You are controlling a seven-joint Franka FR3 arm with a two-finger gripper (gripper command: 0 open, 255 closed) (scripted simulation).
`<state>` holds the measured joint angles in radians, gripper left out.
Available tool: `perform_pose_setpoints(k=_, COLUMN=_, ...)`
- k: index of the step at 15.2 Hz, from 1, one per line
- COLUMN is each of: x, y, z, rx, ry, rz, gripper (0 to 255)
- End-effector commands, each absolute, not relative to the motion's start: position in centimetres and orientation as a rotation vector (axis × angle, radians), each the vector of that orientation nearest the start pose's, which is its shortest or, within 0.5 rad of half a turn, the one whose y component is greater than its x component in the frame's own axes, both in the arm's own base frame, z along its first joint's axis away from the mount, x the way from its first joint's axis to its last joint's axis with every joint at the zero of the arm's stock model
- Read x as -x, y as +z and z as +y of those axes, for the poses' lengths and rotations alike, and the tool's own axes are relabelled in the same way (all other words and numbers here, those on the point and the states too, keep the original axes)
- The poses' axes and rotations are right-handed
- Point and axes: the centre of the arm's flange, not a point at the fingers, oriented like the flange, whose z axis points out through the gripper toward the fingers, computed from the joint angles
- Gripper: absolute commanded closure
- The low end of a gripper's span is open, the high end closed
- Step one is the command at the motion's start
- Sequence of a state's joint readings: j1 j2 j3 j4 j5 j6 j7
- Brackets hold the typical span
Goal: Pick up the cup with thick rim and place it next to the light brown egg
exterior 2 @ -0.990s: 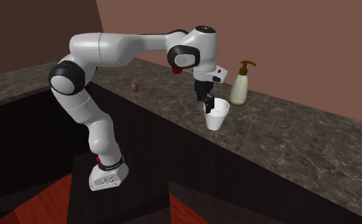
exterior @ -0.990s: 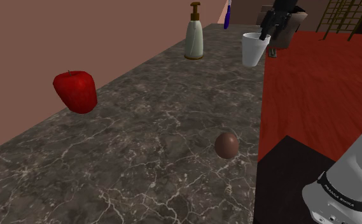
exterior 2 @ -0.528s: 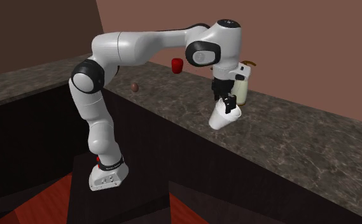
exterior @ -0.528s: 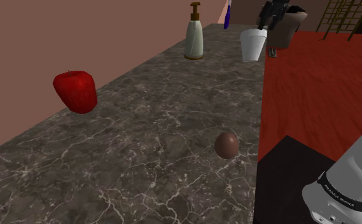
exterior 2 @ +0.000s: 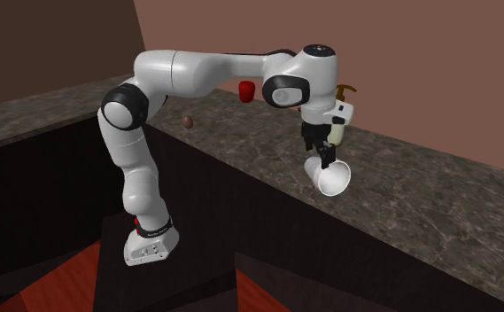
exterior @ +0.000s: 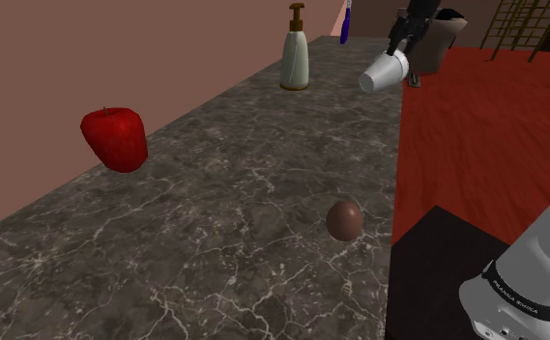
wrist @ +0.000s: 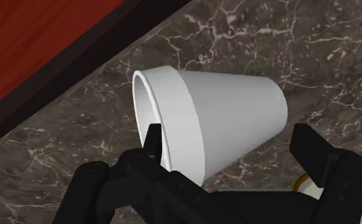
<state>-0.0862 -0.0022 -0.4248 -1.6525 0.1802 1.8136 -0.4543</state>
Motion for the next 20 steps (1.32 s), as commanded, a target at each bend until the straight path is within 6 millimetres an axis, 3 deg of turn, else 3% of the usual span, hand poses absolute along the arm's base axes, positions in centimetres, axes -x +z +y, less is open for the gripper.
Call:
perform_pose_setpoints(k=1, x=-50.9, y=59.4, z=-25.9, rx=3.011, ry=-0.226, rz=0.103, gripper=0)
perform_pose_setpoints(k=7, x=-50.9, y=59.4, z=-25.9, rx=3.011, ry=-0.226, rz=0.103, gripper=0)
perform_pose_setpoints(k=8, x=-50.9, y=59.4, z=-25.9, rx=3.011, ry=-0.226, rz=0.103, gripper=255)
perform_pose_setpoints(k=17, x=-50.9, y=59.4, z=-25.9, rx=3.011, ry=-0.226, rz=0.103, gripper=255)
perform_pose_setpoints(k=20, x=-50.9, y=61.0, z=-25.9, rx=3.011, ry=-0.226, rz=0.103, gripper=255)
